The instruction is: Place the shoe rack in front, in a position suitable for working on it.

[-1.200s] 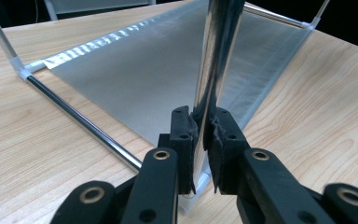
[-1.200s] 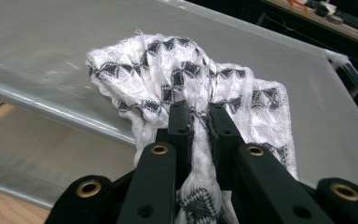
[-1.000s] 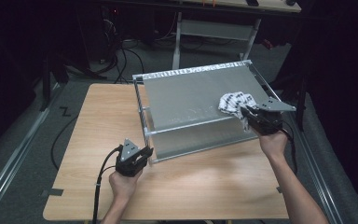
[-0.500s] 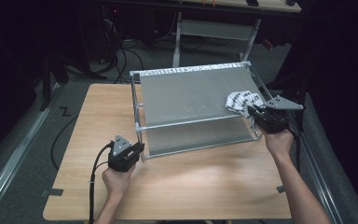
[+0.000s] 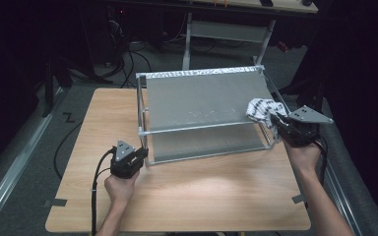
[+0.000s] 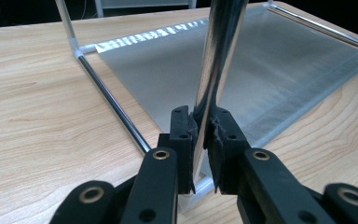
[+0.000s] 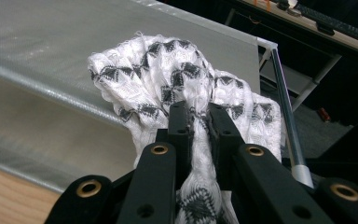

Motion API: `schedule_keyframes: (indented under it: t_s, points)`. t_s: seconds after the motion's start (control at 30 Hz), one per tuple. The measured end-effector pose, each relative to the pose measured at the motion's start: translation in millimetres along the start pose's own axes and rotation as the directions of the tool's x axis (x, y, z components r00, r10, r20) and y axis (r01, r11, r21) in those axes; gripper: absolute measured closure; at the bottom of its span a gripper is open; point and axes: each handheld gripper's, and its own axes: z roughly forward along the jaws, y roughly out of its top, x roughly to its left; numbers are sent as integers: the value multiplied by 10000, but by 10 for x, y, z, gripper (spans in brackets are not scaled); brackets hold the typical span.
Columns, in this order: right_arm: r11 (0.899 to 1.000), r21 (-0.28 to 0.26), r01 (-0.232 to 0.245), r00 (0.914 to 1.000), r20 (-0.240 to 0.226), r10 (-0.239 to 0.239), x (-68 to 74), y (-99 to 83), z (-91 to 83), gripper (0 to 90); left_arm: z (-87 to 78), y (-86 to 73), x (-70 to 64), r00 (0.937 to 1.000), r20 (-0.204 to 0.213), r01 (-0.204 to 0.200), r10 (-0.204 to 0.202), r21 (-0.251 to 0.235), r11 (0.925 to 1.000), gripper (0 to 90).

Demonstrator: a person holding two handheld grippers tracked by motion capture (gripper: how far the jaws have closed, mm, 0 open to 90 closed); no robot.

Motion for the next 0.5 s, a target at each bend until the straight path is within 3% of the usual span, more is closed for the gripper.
schedule_keyframes:
  t_s: [0.13, 0.5]
  points:
    - [9998, 162, 151, 9999, 50, -152, 18, -81, -62, 821, -44, -24, 39, 9999, -110, 65, -65, -40, 10000, 804]
    - [9993, 243, -284, 9992, 280, 277, -35, -330, -5, 821, -69, -29, 57, 9998, -188, 46, -46, 0, 10000, 805]
